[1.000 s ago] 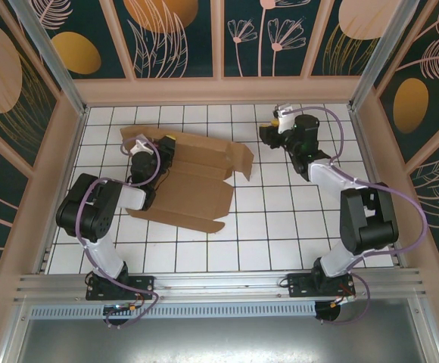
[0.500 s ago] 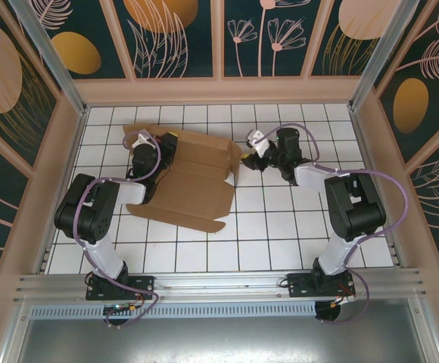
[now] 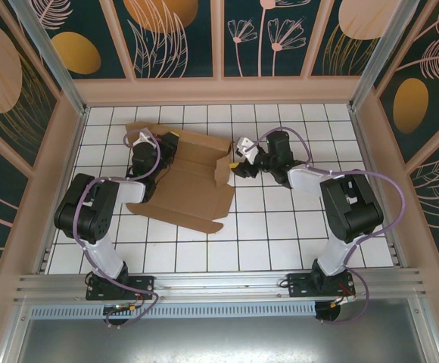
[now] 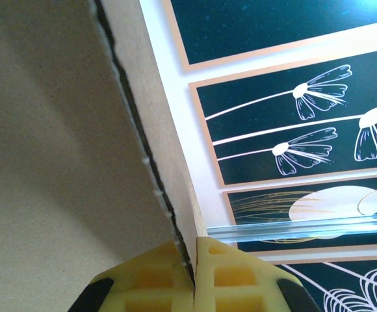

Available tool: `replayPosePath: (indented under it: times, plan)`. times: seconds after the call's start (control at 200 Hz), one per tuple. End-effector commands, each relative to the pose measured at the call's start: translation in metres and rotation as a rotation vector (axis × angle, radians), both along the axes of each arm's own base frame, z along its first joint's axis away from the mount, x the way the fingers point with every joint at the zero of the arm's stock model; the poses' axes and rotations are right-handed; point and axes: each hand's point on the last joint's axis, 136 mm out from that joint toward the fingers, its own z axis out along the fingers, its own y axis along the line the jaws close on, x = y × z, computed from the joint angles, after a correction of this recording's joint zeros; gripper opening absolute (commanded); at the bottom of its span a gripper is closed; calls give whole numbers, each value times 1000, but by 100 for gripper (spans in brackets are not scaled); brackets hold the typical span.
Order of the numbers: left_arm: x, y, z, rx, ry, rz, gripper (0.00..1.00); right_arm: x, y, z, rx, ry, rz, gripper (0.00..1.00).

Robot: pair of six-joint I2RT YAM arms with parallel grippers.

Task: Fold the paper box

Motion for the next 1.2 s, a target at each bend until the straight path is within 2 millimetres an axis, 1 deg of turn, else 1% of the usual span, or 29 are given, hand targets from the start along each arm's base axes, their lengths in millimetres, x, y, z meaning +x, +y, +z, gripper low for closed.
replayPosePath:
  times: [0.0, 0.1, 0.19, 0.31, 0.39, 0.43, 0.46, 0.535, 0.55, 0.606, 0.726, 0.856, 0.966, 0.981, 1.021, 1.126, 1.196]
  plan:
    - [3, -1, -16, 33, 41, -19, 0, -13, 12, 8, 9, -3, 61, 56]
    - [3, -2, -19, 27, 49, -27, 0, -17, 17, 9, 11, 13, 70, 58]
    - [3, -3, -20, 24, 50, -29, 0, -14, 18, 8, 11, 18, 40, 59]
    - [2, -3, -20, 19, 49, -31, 0, 5, 13, 4, -7, 0, -67, 60]
    - [1, -4, -20, 14, 50, -35, 0, 17, 10, 7, 9, -13, -135, 61]
    - [1, -4, -20, 12, 49, -37, 0, 23, 8, 8, 16, -20, -173, 65]
    - [1, -4, -20, 8, 51, -37, 0, 27, 8, 9, 18, -25, -196, 66]
    - [-1, -4, -22, -2, 54, -38, 0, 29, 11, 14, 49, -27, -209, 68]
    - [-1, -4, -22, -5, 55, -38, 0, 29, 11, 16, 57, -27, -211, 71]
    - [-1, -4, -23, -11, 57, -35, 0, 29, 14, 20, 82, -30, -216, 73]
    - [-2, -4, -22, -23, 56, -38, 0, 31, 20, 23, 112, -29, -243, 74]
    - [-2, -4, -17, -34, 51, -37, 0, 39, 24, 12, 67, -20, -304, 73]
    - [-2, -4, -12, -44, 45, -36, 0, 50, 16, -1, 12, -20, -387, 73]
    - [-2, -4, -12, -45, 47, -37, 0, 47, 21, -3, 6, -20, -385, 73]
    - [-2, -4, -10, -50, 45, -36, 0, 50, 19, -6, -9, -17, -416, 72]
    - [-3, -4, -10, -63, 55, -32, 0, 57, 16, -12, -33, -12, -481, 70]
    - [-4, -2, -8, -64, 56, -24, 0, 59, 18, -13, -34, -4, -500, 67]
